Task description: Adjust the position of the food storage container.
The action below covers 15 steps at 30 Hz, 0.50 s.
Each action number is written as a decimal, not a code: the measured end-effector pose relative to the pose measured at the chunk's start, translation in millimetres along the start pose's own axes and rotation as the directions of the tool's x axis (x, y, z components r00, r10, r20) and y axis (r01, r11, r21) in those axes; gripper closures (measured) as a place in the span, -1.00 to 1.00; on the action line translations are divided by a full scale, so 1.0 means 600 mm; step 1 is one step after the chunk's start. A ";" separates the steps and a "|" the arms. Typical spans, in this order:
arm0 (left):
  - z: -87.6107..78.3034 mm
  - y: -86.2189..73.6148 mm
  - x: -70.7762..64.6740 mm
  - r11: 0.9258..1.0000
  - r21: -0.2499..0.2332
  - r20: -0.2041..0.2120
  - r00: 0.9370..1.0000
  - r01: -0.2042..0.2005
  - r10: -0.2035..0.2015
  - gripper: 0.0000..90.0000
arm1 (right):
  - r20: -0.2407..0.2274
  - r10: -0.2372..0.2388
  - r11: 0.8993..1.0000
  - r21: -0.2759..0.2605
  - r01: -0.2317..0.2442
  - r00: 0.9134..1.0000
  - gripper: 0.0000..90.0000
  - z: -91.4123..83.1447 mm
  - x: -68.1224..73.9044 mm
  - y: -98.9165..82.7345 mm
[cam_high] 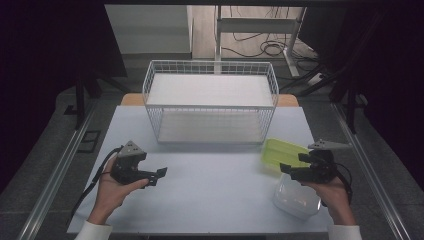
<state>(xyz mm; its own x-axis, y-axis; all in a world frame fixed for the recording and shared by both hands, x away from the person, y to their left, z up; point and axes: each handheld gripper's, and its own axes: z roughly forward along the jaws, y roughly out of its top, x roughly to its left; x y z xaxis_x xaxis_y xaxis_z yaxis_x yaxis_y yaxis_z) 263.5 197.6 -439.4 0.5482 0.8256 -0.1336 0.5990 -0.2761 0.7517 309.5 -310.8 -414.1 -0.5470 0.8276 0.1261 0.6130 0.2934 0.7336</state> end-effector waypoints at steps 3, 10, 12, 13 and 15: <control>-0.001 -0.001 -0.001 1.000 -0.002 0.002 1.000 -0.001 0.001 -0.80 | 0.005 0.001 1.000 0.005 -0.001 1.000 -0.65 0.002 -0.002 -0.001; -0.004 0.001 0.001 1.000 -0.006 0.006 1.000 0.004 -0.004 -0.80 | 0.012 -0.003 1.000 0.010 0.003 1.000 -0.59 0.000 0.002 -0.002; -0.004 0.001 0.002 1.000 -0.009 0.006 1.000 0.005 -0.005 -0.80 | 0.010 -0.004 1.000 0.009 0.004 1.000 -0.55 -0.001 0.001 -0.002; -0.005 0.001 0.002 1.000 -0.010 0.006 1.000 0.007 -0.007 -0.80 | 0.011 0.002 1.000 0.010 -0.002 1.000 -0.53 -0.002 0.001 -0.002; -0.008 0.002 0.002 1.000 -0.014 0.011 1.000 0.010 -0.010 -0.80 | 0.015 0.004 1.000 0.014 -0.004 1.000 -0.48 -0.002 0.000 -0.001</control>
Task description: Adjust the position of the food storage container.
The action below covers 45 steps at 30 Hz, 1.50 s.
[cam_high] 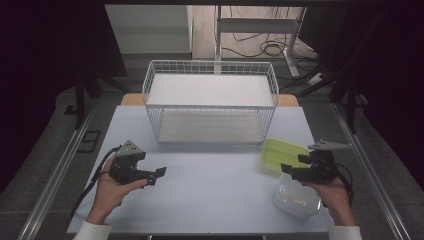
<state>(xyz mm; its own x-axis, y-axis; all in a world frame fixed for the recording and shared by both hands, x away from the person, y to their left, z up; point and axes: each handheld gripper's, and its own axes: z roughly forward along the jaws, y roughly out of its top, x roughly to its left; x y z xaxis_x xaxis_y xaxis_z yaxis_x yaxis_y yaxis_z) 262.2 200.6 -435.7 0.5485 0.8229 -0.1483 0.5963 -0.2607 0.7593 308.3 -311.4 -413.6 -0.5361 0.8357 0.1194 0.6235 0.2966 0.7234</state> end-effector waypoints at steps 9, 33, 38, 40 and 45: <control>-0.011 0.000 -0.001 1.000 -0.018 0.010 1.000 0.016 -0.015 -0.80 | 0.033 0.010 0.999 0.049 -0.012 0.999 -0.32 0.017 -0.017 0.050; 0.001 -0.005 -0.005 1.000 0.018 0.006 1.000 -0.015 0.015 -0.82 | 0.095 0.063 0.973 0.215 -0.082 0.994 0.95 0.167 -0.120 0.137; 0.004 -0.008 -0.001 1.000 0.022 0.008 1.000 -0.006 0.006 -0.82 | 0.084 0.064 0.966 0.246 -0.083 0.994 0.98 0.193 -0.126 0.133; 0.005 -0.010 0.002 1.000 0.026 0.003 1.000 -0.003 0.003 -0.82 | 0.087 0.060 0.966 0.247 -0.080 0.994 0.98 0.200 -0.127 0.132; 0.004 -0.009 0.003 1.000 0.021 0.002 1.000 0.004 -0.004 -0.82 | 0.094 0.058 0.962 0.260 -0.081 0.994 0.98 0.213 -0.130 0.129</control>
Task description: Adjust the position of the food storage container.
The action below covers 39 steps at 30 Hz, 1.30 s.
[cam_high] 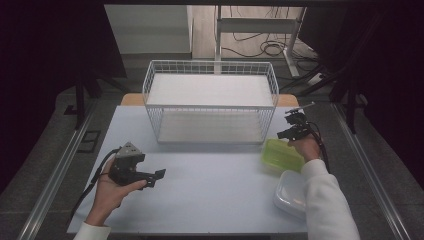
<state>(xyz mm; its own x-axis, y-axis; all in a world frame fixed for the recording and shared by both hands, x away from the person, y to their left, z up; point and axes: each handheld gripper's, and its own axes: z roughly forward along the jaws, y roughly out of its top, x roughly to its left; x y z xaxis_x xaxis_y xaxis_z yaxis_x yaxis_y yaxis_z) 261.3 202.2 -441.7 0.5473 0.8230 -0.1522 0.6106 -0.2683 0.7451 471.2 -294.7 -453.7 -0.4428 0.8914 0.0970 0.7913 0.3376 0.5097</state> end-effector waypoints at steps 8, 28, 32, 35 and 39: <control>0.002 0.000 0.000 1.000 0.005 -0.004 1.000 0.000 0.000 -0.82 | -0.029 -0.005 1.000 0.006 0.006 1.000 0.98 0.002 0.005 -0.001; -0.001 -0.001 0.000 1.000 0.002 -0.004 1.000 0.000 0.000 -0.82 | -0.048 0.013 1.000 -0.009 -0.013 0.999 0.98 -0.017 0.011 -0.012; -0.002 -0.001 -0.002 1.000 -0.003 0.000 1.000 0.006 -0.006 -0.82 | -0.017 0.051 0.998 -0.033 -0.052 0.999 0.98 -0.062 -0.011 -0.026; -0.003 -0.001 -0.002 1.000 -0.004 0.003 1.000 0.008 -0.008 -0.82 | 0.021 0.093 0.995 -0.038 -0.093 0.995 0.99 -0.096 -0.033 -0.047; -0.004 0.000 -0.002 1.000 -0.007 0.007 1.000 0.013 -0.013 -0.82 | 0.074 0.140 0.990 -0.010 -0.139 0.987 0.99 -0.119 -0.060 -0.084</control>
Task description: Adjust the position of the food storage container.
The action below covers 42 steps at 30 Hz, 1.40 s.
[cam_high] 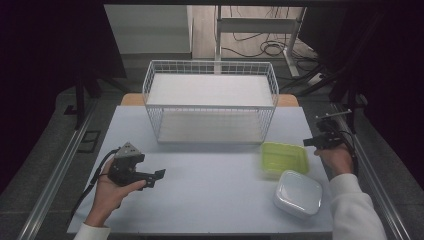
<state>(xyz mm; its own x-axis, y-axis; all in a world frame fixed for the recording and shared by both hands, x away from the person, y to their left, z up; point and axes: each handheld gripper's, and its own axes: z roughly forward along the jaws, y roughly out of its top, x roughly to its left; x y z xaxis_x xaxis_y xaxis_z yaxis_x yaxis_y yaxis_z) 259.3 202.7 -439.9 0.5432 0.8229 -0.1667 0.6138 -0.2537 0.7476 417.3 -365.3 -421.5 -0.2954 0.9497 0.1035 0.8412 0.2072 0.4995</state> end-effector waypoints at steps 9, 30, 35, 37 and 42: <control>-0.006 0.002 0.003 1.000 -0.017 -0.003 1.000 0.013 -0.013 -0.83 | 0.021 0.063 0.994 0.094 -0.065 0.998 0.99 0.024 -0.027 -0.050; -0.003 0.003 0.000 1.000 -0.008 -0.002 1.000 0.009 -0.009 -0.83 | -0.029 -0.004 0.992 0.124 0.008 1.000 0.99 0.032 0.031 -0.060; -0.004 0.003 0.001 1.000 -0.012 -0.001 1.000 0.009 -0.009 -0.83 | -0.052 -0.003 0.992 0.123 0.010 0.999 0.99 0.035 0.043 -0.060; -0.004 0.003 0.000 1.000 -0.012 -0.001 1.000 0.009 -0.009 -0.83 | -0.055 -0.008 0.993 0.119 0.014 0.998 0.99 0.037 0.045 -0.060; -0.004 0.003 0.001 1.000 -0.010 -0.002 1.000 0.007 -0.007 -0.83 | -0.059 -0.027 0.992 0.123 0.034 0.998 0.99 0.040 0.049 -0.056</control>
<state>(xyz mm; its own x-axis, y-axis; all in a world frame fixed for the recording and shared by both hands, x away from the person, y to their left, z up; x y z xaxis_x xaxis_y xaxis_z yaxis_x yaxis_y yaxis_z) 259.4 203.7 -437.1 0.5378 0.8256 -0.1708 0.6118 -0.2428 0.7529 391.5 -338.8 -456.1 -0.3444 0.9283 0.1403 0.8799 0.2670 0.3931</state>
